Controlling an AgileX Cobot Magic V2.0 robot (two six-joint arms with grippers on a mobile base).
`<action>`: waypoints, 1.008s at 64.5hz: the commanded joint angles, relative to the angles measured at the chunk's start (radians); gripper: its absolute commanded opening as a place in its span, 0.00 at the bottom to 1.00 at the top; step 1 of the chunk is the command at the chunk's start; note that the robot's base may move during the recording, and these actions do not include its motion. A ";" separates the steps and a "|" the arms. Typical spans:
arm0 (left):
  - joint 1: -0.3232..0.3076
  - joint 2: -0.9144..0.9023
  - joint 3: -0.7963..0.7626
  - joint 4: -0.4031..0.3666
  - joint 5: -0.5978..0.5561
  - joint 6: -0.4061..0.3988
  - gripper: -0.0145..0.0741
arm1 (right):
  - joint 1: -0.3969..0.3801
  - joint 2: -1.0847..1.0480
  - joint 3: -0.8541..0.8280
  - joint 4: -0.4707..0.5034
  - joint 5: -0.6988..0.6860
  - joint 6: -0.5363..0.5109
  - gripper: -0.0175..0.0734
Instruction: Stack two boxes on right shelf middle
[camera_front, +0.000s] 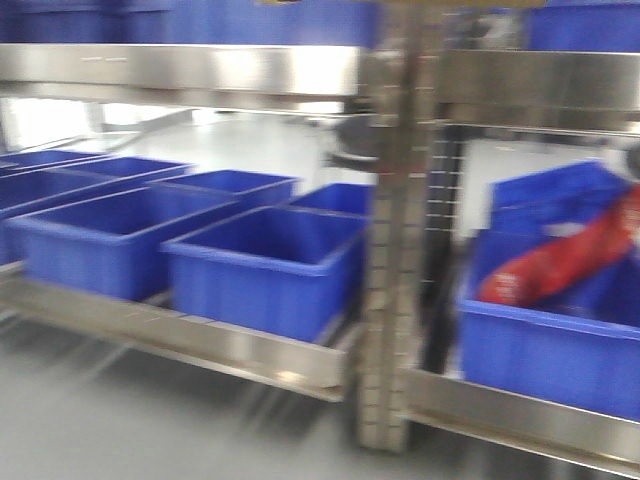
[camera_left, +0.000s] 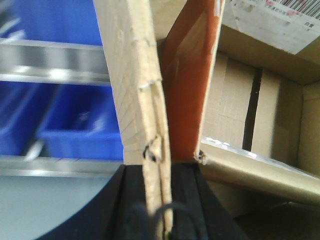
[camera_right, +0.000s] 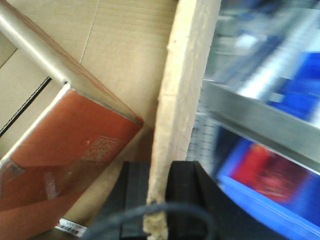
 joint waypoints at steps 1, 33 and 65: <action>0.001 -0.016 -0.008 0.020 -0.049 0.008 0.04 | -0.006 -0.013 -0.013 -0.020 -0.051 -0.012 0.02; 0.001 -0.016 -0.008 0.020 -0.049 0.008 0.04 | -0.006 -0.013 -0.013 -0.020 -0.051 -0.012 0.02; 0.001 -0.016 -0.008 0.020 -0.049 0.008 0.04 | -0.006 -0.013 -0.013 -0.020 -0.051 -0.012 0.02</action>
